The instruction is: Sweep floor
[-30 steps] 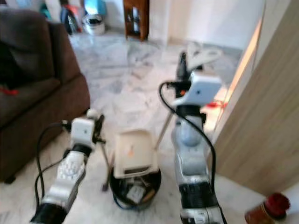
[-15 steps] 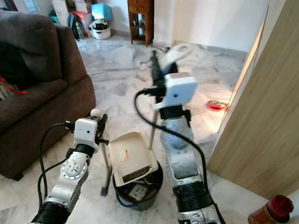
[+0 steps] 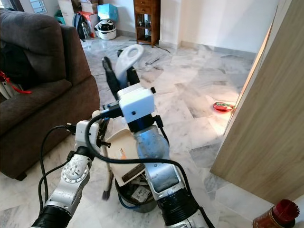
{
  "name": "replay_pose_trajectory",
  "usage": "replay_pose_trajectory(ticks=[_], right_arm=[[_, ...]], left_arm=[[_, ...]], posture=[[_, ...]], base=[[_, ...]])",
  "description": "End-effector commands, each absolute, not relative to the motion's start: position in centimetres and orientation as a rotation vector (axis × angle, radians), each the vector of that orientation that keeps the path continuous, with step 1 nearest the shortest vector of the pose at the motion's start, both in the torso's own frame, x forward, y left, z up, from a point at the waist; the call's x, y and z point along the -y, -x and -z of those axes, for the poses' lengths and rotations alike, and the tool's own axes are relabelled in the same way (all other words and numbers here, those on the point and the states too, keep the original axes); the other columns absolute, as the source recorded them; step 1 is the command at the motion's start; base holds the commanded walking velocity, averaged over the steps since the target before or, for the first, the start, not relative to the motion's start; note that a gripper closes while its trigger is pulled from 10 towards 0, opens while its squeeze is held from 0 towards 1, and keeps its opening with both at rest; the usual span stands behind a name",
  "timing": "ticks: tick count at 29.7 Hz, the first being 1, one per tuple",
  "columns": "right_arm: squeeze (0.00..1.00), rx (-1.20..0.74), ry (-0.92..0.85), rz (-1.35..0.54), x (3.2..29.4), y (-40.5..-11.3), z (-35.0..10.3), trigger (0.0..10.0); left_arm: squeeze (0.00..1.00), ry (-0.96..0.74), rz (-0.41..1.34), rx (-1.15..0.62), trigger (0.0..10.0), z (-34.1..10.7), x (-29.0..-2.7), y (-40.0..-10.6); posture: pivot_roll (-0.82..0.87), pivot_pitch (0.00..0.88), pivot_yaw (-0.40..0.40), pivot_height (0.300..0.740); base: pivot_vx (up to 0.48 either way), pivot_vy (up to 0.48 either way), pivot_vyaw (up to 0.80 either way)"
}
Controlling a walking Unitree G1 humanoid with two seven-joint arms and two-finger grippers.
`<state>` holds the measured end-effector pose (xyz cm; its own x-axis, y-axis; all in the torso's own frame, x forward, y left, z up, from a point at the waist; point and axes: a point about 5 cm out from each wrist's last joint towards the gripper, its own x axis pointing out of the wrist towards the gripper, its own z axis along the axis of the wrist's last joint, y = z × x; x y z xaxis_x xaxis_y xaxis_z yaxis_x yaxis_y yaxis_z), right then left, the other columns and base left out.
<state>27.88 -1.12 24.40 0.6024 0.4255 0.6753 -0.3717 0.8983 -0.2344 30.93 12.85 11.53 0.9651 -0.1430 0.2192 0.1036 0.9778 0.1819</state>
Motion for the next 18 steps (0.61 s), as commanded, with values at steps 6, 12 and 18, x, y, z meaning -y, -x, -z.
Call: replay_pose_trajectory(ticks=[6, 12, 18], right_arm=[[0.00, 0.929, 0.173, -0.516, -0.4, -26.2, -25.1, 10.0], [0.00, 0.965, 0.290, -0.541, -1.2, -25.7, -24.4, 10.0], [0.00, 0.992, 0.325, -0.540, -1.5, -25.3, -24.4, 10.0]], left_arm=[[0.00, -0.167, 0.139, 0.307, 10.0, -13.0, -12.5, -31.2], [0.00, -0.164, 0.139, 0.307, 10.0, -13.0, -12.4, -31.2], [0.00, -0.161, 0.142, 0.306, 10.0, -13.0, -12.4, -31.2]], posture=[[-0.02, 0.000, 0.041, 0.740], [-0.02, 0.000, 0.038, 0.740], [-0.02, 0.000, 0.036, 0.740]], base=[[0.000, 0.000, 0.00], [0.000, 0.000, 0.00], [0.000, 0.000, 0.00]])
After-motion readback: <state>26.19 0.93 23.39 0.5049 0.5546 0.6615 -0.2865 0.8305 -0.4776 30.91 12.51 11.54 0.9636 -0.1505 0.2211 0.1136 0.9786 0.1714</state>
